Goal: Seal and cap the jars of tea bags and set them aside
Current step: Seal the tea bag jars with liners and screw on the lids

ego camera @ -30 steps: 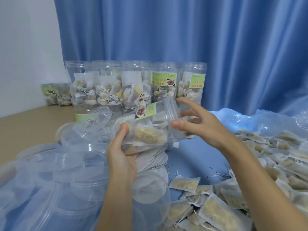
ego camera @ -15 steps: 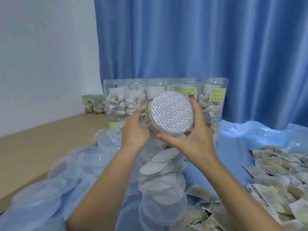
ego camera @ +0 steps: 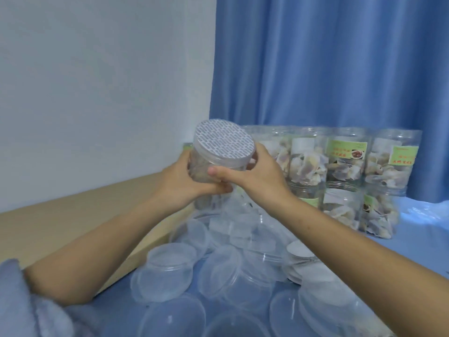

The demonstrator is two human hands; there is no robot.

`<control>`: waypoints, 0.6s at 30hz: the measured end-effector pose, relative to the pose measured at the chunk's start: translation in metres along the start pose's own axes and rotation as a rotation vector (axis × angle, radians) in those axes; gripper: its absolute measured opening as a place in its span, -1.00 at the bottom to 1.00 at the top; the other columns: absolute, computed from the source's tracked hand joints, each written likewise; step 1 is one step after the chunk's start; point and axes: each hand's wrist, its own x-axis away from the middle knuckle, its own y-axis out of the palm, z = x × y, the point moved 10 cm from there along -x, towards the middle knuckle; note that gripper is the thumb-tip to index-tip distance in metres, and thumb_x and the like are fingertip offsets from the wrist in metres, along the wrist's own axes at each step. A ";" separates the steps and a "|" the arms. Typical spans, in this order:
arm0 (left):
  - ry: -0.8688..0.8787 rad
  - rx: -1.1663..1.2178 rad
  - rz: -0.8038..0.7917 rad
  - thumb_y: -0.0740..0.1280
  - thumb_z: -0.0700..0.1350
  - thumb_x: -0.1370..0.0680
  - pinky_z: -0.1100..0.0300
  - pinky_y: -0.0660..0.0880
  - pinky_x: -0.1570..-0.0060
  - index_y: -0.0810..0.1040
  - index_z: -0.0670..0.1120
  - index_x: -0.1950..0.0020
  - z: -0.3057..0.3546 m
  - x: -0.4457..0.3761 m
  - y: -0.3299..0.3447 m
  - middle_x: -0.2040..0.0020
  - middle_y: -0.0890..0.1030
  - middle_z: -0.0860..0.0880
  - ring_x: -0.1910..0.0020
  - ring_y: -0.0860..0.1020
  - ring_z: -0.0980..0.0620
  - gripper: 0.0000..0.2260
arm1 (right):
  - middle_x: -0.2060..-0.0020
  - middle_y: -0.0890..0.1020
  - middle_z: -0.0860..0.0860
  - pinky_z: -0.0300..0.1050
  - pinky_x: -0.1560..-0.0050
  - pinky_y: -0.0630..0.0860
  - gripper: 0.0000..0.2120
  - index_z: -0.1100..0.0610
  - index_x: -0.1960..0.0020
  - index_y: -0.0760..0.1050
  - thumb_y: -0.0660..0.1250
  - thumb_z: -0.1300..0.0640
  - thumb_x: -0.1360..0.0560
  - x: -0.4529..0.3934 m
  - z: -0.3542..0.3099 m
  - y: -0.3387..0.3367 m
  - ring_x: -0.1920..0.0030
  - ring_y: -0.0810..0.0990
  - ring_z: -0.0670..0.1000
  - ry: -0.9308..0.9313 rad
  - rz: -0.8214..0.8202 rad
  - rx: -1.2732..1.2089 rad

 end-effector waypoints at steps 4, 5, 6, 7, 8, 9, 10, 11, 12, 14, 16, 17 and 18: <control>-0.172 -0.137 -0.031 0.52 0.32 0.02 0.45 0.32 0.40 0.35 0.05 -0.08 -0.060 0.012 -0.052 0.13 0.44 0.27 0.21 0.41 0.37 -0.21 | -0.08 0.60 -0.19 -0.14 -0.14 0.52 -0.21 -0.10 -0.22 0.46 0.54 -0.31 -0.05 -0.006 -0.003 0.073 -0.11 0.55 -0.16 -0.010 -0.116 0.087; -0.189 -0.122 -0.048 0.54 0.31 0.01 0.44 0.33 0.38 0.37 0.06 -0.07 -0.072 0.015 -0.060 0.12 0.49 0.26 0.19 0.44 0.37 -0.24 | -0.11 0.59 -0.18 -0.10 -0.17 0.50 -0.19 -0.09 -0.25 0.45 0.53 -0.33 -0.06 -0.007 -0.003 0.091 -0.14 0.54 -0.14 -0.016 -0.139 0.109; -0.193 -0.087 -0.061 0.56 0.27 -0.02 0.45 0.36 0.38 0.41 0.08 -0.03 -0.082 0.017 -0.068 0.14 0.55 0.24 0.20 0.49 0.36 -0.31 | -0.12 0.58 -0.19 -0.12 -0.18 0.49 -0.18 -0.09 -0.27 0.45 0.52 -0.34 -0.07 -0.009 -0.002 0.108 -0.14 0.52 -0.15 -0.014 -0.159 0.121; -0.187 -0.046 -0.067 0.59 0.20 -0.08 0.48 0.39 0.39 0.46 0.11 0.03 -0.091 0.017 -0.074 0.20 0.61 0.24 0.22 0.54 0.38 -0.44 | -0.12 0.58 -0.20 -0.18 -0.17 0.48 -0.18 -0.07 -0.27 0.45 0.51 -0.34 -0.08 -0.011 0.001 0.123 -0.13 0.52 -0.18 -0.003 -0.179 0.122; -0.183 -0.018 -0.064 0.60 0.13 -0.13 0.53 0.40 0.41 0.50 0.14 0.11 -0.100 0.016 -0.079 0.26 0.63 0.28 0.26 0.54 0.43 -0.56 | -0.10 0.59 -0.21 -0.29 -0.13 0.47 -0.20 -0.06 -0.26 0.46 0.50 -0.34 -0.09 -0.013 0.004 0.137 -0.11 0.52 -0.23 0.012 -0.197 0.118; -0.195 -0.004 -0.052 0.61 0.11 -0.14 0.55 0.39 0.41 0.53 0.15 0.17 -0.110 0.015 -0.084 0.29 0.63 0.31 0.29 0.54 0.46 -0.62 | -0.05 0.60 -0.23 -0.43 -0.03 0.44 -0.26 -0.06 -0.22 0.49 0.51 -0.32 -0.11 -0.015 0.008 0.150 -0.05 0.52 -0.32 0.024 -0.212 0.106; -0.224 -0.007 -0.038 0.60 0.15 -0.11 0.52 0.41 0.39 0.56 0.14 0.18 -0.122 0.014 -0.088 0.29 0.65 0.26 0.30 0.55 0.43 -0.62 | 0.04 0.60 -0.27 -0.54 0.10 0.41 -0.37 -0.09 -0.14 0.51 0.53 -0.28 -0.14 -0.017 0.012 0.161 0.03 0.52 -0.39 0.031 -0.223 0.087; -0.259 -0.028 -0.024 0.58 0.24 -0.05 0.45 0.43 0.34 0.58 0.13 0.16 -0.135 0.013 -0.092 0.26 0.65 0.20 0.28 0.57 0.38 -0.55 | 0.11 0.59 -0.30 -0.59 0.19 0.39 -0.49 -0.15 -0.04 0.51 0.55 -0.24 -0.16 -0.018 0.017 0.171 0.10 0.51 -0.45 0.040 -0.235 0.070; -0.289 -0.061 -0.018 0.55 0.32 0.02 0.38 0.43 0.31 0.60 0.11 0.12 -0.147 0.013 -0.094 0.22 0.65 0.16 0.26 0.57 0.32 -0.44 | 0.14 0.59 -0.31 -0.58 0.19 0.41 -0.54 -0.17 0.00 0.50 0.56 -0.21 -0.17 -0.018 0.025 0.181 0.11 0.52 -0.45 0.055 -0.251 0.060; -0.350 -0.104 -0.029 0.45 0.41 0.11 0.30 0.43 0.31 0.59 0.07 0.06 -0.169 0.014 -0.093 0.19 0.62 0.13 0.23 0.56 0.22 -0.28 | 0.01 0.62 -0.21 -0.36 -0.06 0.51 -0.46 -0.14 -0.10 0.51 0.54 -0.24 -0.18 -0.019 0.044 0.201 -0.05 0.55 -0.30 0.085 -0.302 0.084; -0.390 -0.092 -0.039 0.48 0.40 0.09 0.27 0.43 0.34 0.56 0.05 0.03 -0.186 0.015 -0.089 0.22 0.61 0.10 0.26 0.55 0.17 -0.26 | -0.15 0.56 -0.07 -0.13 -0.25 0.46 -0.24 -0.07 -0.26 0.45 0.49 -0.34 -0.15 -0.021 0.061 0.212 -0.23 0.46 -0.13 0.125 -0.338 0.162; -0.407 -0.079 -0.038 0.51 0.39 0.06 0.29 0.41 0.36 0.54 0.07 0.03 -0.193 0.014 -0.085 0.26 0.60 0.12 0.30 0.54 0.19 -0.29 | -0.18 0.52 -0.05 -0.13 -0.25 0.43 -0.17 -0.07 -0.30 0.41 0.45 -0.40 -0.12 -0.023 0.069 0.214 -0.27 0.40 -0.12 0.148 -0.333 0.199; -0.421 -0.059 -0.032 0.53 0.37 0.02 0.33 0.39 0.40 0.53 0.10 0.03 -0.199 0.014 -0.082 0.30 0.60 0.14 0.36 0.54 0.22 -0.34 | -0.19 0.49 -0.06 -0.19 -0.21 0.40 -0.11 -0.07 -0.31 0.39 0.42 -0.44 -0.09 -0.026 0.075 0.214 -0.27 0.35 -0.14 0.159 -0.324 0.231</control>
